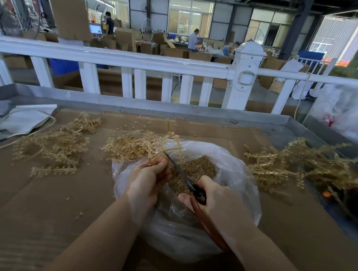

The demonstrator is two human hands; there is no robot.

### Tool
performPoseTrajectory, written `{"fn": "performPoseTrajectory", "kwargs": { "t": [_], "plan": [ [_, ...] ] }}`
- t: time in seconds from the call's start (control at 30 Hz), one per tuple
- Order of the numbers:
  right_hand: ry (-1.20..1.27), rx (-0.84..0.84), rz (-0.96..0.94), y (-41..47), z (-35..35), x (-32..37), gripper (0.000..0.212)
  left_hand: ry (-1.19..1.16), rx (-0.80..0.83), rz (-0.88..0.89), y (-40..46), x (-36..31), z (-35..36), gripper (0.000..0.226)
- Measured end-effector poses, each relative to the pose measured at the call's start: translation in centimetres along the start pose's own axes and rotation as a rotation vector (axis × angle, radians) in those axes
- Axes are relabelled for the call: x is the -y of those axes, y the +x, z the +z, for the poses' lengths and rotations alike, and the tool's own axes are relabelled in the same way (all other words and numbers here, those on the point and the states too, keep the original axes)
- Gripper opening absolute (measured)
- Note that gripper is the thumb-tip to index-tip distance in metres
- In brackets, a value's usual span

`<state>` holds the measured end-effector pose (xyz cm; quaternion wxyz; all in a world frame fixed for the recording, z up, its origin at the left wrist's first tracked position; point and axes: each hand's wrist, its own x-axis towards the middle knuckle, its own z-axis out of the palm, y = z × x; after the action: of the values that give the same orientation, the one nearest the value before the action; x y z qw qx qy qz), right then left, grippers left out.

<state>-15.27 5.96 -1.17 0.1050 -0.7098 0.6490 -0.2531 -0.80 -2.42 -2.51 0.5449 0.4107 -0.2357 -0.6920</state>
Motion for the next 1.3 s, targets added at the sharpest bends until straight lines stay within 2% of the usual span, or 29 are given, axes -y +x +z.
{"fn": "performPoseTrajectory", "kwargs": {
  "t": [0.2,0.4,0.57,0.73,0.9,1.2,1.3],
  "plan": [
    [-0.067,-0.016,-0.023,-0.03,0.17,0.06,0.037,0.018,0.012,-0.022,-0.08,-0.12,0.1,0.014],
    [-0.029,-0.011,-0.021,-0.15,0.01,-0.02,0.036,0.008,0.012,-0.017,-0.12,-0.4,0.19,0.013],
    [-0.011,-0.016,-0.022,-0.31,0.0,-0.01,0.038,-0.024,0.017,-0.038,0.2,-0.4,-0.06,0.0],
    [0.008,-0.026,-0.012,-0.41,0.0,0.06,0.038,0.004,0.022,-0.053,0.21,-0.21,0.02,0.002],
    [0.005,-0.003,-0.018,-0.26,0.14,0.17,0.037,0.03,0.06,-0.071,-0.04,-0.26,-0.1,0.014],
    [-0.063,0.009,-0.062,-0.06,0.39,0.0,0.038,-0.04,0.007,-0.127,0.02,-0.65,-0.21,0.009],
    [-0.018,0.005,-0.048,-0.24,0.23,0.07,0.036,-0.057,0.0,-0.128,0.07,-0.66,-0.32,0.01]
  ]
}}
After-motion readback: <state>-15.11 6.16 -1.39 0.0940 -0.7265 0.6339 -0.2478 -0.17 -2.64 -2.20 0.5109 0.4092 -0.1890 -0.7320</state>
